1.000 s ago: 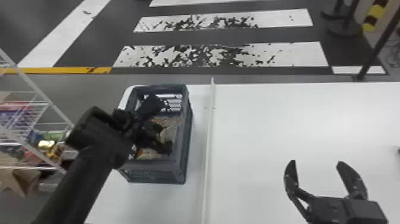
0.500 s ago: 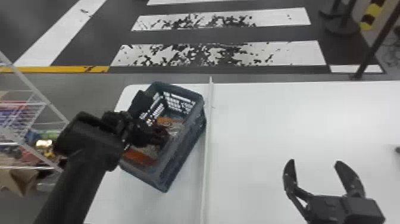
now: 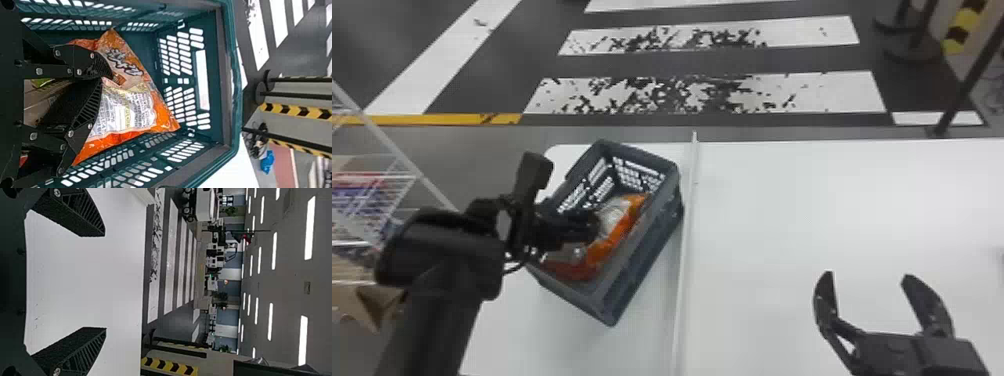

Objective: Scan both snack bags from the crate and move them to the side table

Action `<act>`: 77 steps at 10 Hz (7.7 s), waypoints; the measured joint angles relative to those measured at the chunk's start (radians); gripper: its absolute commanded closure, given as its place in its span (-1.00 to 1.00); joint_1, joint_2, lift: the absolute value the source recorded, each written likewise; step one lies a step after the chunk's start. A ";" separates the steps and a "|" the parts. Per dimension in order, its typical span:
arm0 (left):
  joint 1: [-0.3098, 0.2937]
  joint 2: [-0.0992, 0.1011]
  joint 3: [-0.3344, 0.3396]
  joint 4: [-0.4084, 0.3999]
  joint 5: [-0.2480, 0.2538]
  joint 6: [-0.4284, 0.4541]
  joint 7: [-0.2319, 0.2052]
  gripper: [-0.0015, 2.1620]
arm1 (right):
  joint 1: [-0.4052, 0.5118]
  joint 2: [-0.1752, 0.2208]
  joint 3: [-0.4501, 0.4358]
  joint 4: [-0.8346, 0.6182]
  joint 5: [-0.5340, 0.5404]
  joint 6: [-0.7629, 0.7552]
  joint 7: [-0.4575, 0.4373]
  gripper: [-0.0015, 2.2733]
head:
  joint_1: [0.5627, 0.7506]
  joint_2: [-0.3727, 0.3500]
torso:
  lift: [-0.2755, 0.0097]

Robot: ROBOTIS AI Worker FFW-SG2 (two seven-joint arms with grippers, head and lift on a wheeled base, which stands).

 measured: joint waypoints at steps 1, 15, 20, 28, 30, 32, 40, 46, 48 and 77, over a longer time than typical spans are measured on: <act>0.015 -0.004 0.036 -0.018 0.041 0.000 0.005 0.98 | 0.001 0.000 0.000 -0.001 0.001 -0.001 0.000 -0.93 | 0.41 0.57 | 0.40; 0.187 -0.147 0.232 -0.499 0.387 0.117 0.213 0.98 | 0.005 0.002 0.005 -0.006 0.009 0.004 0.000 -0.93 | 0.41 0.49 | 0.40; 0.210 -0.258 0.169 -0.662 0.501 0.192 0.298 0.98 | 0.005 0.005 -0.004 -0.013 0.013 0.004 -0.003 -0.93 | 0.41 0.19 | 0.40; 0.174 -0.343 -0.230 -0.412 0.439 0.077 0.534 0.98 | 0.014 0.007 -0.012 -0.023 0.024 0.023 -0.152 -0.93 | 0.41 -0.57 | 0.40; 0.152 -0.343 -0.331 -0.286 0.435 -0.023 0.603 0.98 | 0.016 0.006 -0.016 -0.026 0.025 0.014 -0.183 -0.93 | 0.41 -0.72 | 0.40; 0.117 -0.343 -0.429 -0.168 0.429 -0.111 0.676 0.98 | 0.016 0.006 -0.015 -0.027 0.026 -0.010 -0.240 -0.93 | 0.41 -0.90 | 0.40; 0.171 -0.344 -0.448 -0.250 0.392 -0.187 0.753 -0.93 | 0.010 -0.011 -0.012 -0.024 0.018 -0.030 -0.270 -0.93 | 0.41 -0.93 | 0.40; 0.429 -0.222 -0.144 -0.525 0.341 -0.402 0.677 -0.92 | -0.002 -0.020 0.003 -0.017 0.010 -0.029 -0.268 -0.93 | 0.41 -0.24 | 0.40; 0.522 -0.214 -0.080 -0.538 0.342 -0.540 0.697 -0.92 | -0.002 -0.023 0.005 -0.022 0.011 -0.030 -0.253 -0.85 | 0.41 -0.10 | 0.40; 0.717 -0.219 -0.004 -0.492 0.370 -0.831 0.712 -0.92 | -0.201 -0.038 -0.334 -0.175 -0.127 0.749 0.459 0.98 | 0.41 -0.09 | 0.40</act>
